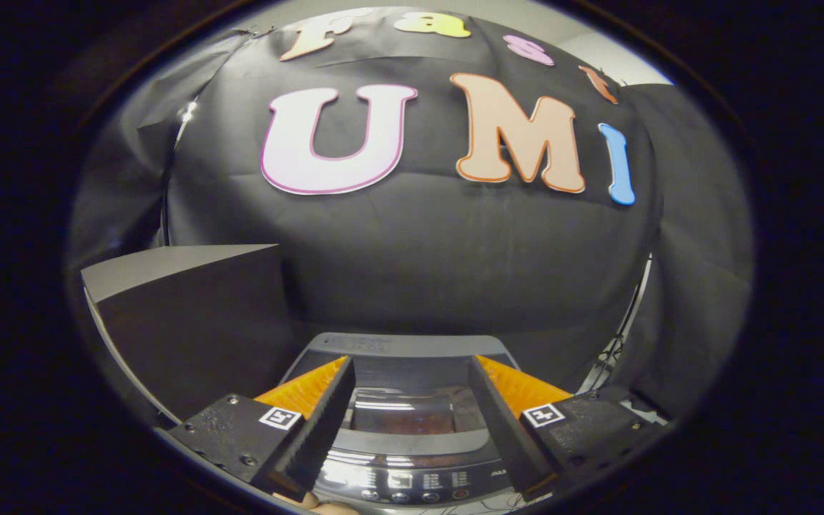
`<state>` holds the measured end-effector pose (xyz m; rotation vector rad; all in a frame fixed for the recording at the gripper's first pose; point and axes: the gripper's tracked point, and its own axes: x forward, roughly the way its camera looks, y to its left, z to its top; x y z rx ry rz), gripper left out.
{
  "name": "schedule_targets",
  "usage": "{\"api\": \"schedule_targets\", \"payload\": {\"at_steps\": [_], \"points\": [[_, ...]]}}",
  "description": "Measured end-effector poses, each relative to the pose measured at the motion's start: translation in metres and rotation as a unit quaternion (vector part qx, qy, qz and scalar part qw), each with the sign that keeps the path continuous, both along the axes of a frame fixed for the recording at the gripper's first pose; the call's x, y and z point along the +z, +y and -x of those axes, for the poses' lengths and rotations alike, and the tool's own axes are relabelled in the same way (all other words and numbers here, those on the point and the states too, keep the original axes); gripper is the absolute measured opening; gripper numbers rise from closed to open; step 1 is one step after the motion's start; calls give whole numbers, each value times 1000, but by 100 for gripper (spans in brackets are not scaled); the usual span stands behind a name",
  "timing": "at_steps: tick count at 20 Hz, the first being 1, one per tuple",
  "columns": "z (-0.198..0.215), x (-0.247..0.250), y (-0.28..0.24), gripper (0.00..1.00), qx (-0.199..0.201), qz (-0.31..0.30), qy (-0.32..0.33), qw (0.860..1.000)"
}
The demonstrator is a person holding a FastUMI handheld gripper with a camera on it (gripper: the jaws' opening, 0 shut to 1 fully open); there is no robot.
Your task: Put the clothes into the washing machine and then close the washing machine lid.
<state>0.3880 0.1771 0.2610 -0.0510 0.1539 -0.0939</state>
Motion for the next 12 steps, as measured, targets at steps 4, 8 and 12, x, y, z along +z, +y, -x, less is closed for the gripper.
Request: {"api": "schedule_targets", "payload": {"at_steps": [4, 8, 12], "points": [[36, -9, -33, 97, -13, -31, -17, 999], [73, -20, -72, 97, -39, -30, -34, 998], [109, -32, -91, 95, -45, -42, -53, 997]]}}
